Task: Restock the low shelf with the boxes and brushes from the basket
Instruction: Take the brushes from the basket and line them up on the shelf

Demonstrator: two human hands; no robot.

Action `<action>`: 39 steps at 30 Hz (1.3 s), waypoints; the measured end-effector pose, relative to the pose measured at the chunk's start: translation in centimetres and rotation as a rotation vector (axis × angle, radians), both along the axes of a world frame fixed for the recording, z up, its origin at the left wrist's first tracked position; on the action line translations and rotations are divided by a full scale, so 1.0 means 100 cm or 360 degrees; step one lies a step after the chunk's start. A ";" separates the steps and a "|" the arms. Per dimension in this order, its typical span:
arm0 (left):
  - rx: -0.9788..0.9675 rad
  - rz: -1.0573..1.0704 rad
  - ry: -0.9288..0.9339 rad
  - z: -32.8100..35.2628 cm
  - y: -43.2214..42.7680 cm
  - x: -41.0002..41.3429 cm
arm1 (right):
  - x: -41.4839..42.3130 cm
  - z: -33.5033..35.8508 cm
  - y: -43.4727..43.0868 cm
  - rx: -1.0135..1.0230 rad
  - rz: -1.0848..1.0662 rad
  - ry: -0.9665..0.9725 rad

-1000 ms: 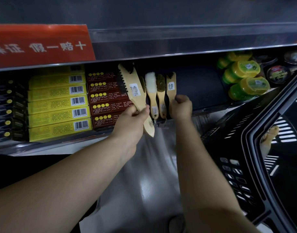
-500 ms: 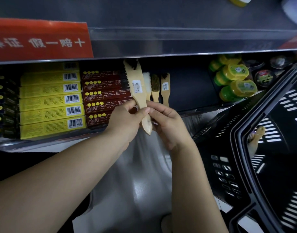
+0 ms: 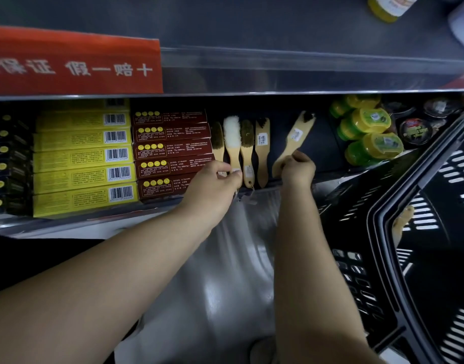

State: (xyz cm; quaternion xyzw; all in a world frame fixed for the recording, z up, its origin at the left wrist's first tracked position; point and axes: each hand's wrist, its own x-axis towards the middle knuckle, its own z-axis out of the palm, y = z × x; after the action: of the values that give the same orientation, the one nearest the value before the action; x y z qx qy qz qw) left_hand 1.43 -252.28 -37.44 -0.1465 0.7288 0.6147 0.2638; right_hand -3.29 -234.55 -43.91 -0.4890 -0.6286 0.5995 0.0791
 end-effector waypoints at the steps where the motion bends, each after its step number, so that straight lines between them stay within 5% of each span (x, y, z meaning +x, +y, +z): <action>1: -0.0022 -0.0001 0.0033 -0.002 -0.001 -0.001 | -0.007 -0.007 0.006 0.0029 0.0012 -0.0080; 14: -0.0021 0.0002 0.0143 0.002 0.005 0.002 | -0.014 -0.040 0.015 0.0249 0.0369 -0.0359; 23: 0.0033 -0.0044 0.0221 0.016 0.032 0.012 | 0.008 -0.005 -0.011 0.0512 0.0478 -0.0078; 32: 0.0151 -0.0127 0.0539 0.054 0.074 0.033 | 0.061 0.128 -0.006 0.0730 0.0635 0.0477; 37: 0.0064 -0.0461 0.0710 0.063 0.102 0.056 | 0.125 0.152 0.053 0.1343 0.0938 0.0146; 39: -0.0043 -0.0701 0.0868 0.068 0.109 0.064 | 0.152 0.143 0.071 0.1333 0.0869 -0.0028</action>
State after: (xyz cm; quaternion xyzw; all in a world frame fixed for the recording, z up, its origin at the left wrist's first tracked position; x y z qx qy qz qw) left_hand 7.82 -241.38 -30.68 0.1802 0.7947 0.5498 0.1837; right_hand 11.90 -227.46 -29.59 -0.2380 -0.9211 0.2903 0.1036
